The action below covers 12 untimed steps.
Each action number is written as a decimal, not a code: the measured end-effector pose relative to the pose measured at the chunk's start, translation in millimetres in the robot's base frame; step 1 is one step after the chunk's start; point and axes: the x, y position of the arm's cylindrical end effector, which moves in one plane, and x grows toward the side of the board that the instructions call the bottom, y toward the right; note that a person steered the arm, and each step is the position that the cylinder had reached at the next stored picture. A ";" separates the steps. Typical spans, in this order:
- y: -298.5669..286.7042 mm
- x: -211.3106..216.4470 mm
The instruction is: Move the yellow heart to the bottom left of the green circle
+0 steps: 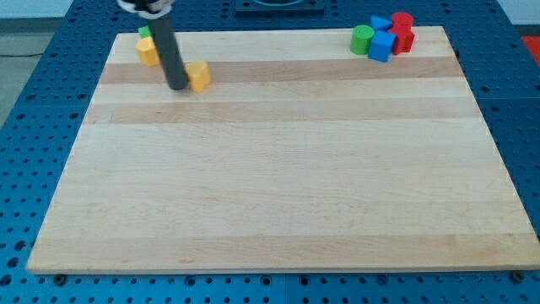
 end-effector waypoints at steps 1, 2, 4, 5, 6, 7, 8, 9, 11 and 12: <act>50.2 -15.7; 51.7 -37.9; 70.2 -56.2; 115.2 -61.0; 165.2 -67.7; 153.9 -81.3; 156.9 -96.7; 175.7 -96.7; 182.9 -74.2; 203.7 -55.6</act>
